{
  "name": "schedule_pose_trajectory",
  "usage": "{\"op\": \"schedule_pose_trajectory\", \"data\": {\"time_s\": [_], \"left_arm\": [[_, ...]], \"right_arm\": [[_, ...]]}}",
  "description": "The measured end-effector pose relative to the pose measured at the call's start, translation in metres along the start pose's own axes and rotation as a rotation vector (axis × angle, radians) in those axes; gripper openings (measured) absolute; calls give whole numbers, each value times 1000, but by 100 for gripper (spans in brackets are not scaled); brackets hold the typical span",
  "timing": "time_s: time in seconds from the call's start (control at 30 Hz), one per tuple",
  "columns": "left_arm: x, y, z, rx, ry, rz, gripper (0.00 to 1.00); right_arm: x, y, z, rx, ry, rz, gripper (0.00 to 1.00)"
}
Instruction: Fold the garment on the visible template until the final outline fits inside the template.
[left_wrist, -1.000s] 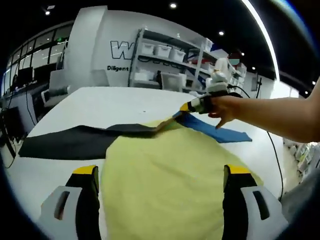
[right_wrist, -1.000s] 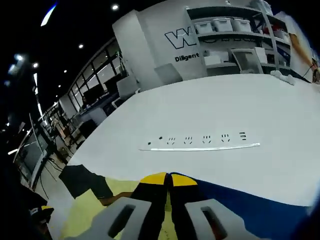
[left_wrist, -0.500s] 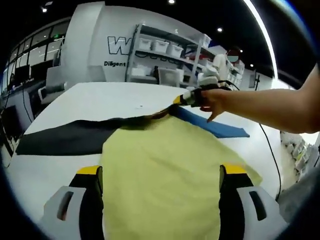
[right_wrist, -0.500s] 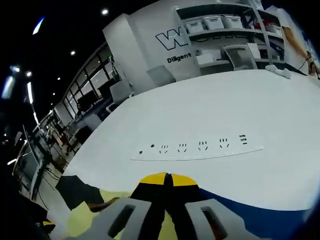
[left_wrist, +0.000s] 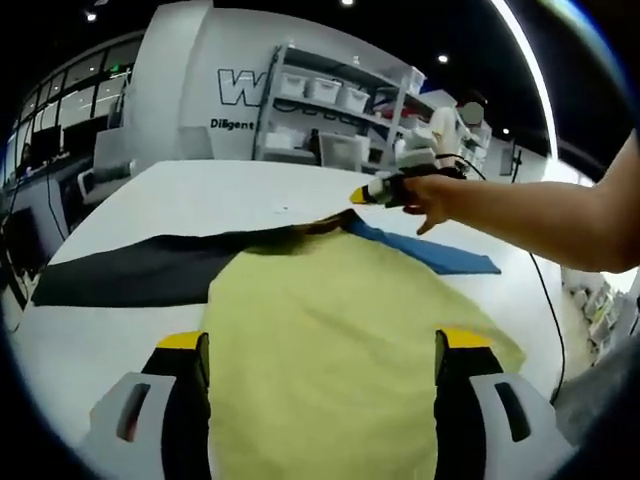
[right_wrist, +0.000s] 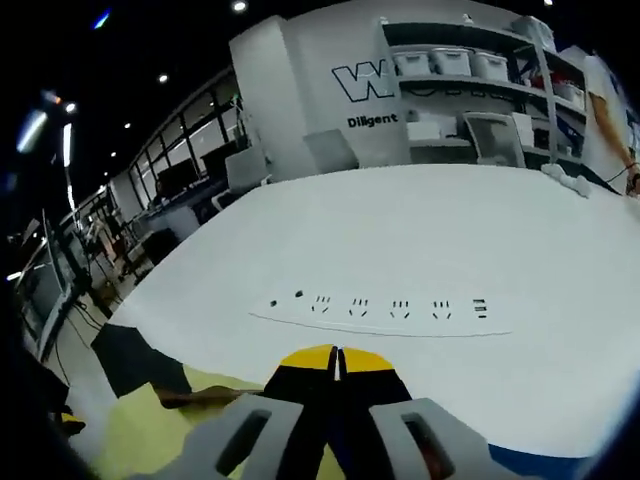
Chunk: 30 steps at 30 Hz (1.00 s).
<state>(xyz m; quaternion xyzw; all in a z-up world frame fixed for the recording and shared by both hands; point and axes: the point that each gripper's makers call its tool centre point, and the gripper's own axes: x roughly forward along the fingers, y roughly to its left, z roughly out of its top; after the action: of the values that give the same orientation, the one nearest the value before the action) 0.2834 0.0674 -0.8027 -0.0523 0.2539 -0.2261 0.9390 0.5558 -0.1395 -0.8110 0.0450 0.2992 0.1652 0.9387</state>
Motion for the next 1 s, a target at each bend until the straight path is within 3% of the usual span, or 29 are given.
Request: {"op": "schedule_pose_trajectory", "data": {"time_s": [0.2, 0.3, 0.4, 0.5, 0.53, 0.63, 0.73, 0.77, 0.8, 0.83, 0.93, 1.0], "left_arm": [[0, -6, -1, 25, 9, -4, 86], [-2, -7, 6, 37, 16, -7, 78], [1, -1, 32, 164, -16, -20, 71], [8, 10, 49, 254, -25, -27, 51], [14, 16, 59, 318, -27, -26, 43], [29, 27, 74, 399, -29, -16, 31], [50, 39, 89, 497, -17, -13, 6], [63, 42, 93, 528, 3, -35, 7], [70, 49, 96, 546, 9, 3, 5], [79, 49, 104, 596, -12, -15, 5], [97, 51, 108, 621, -23, -35, 4], [113, 56, 108, 678, 9, -41, 3]], "right_arm": [[-31, 15, -7, -94, -9, 7, 0], [-39, 17, -7, -139, -13, 24, 0], [-47, 15, -7, -233, -11, 17, 0], [-53, 17, -7, -286, -10, 28, 0], [-54, 17, -7, -311, -8, 32, 0], [-55, 17, -4, -390, -11, 32, 0], [-57, 23, -5, -445, -2, 43, 1], [-57, 27, -5, -503, 0, 55, 2], [-58, 29, -5, -534, 5, 56, 3], [-55, 29, -4, -589, 13, 67, 3], [-56, 36, -7, -694, 25, 90, 6], [-53, 38, -10, -786, 35, 108, 8]]}}
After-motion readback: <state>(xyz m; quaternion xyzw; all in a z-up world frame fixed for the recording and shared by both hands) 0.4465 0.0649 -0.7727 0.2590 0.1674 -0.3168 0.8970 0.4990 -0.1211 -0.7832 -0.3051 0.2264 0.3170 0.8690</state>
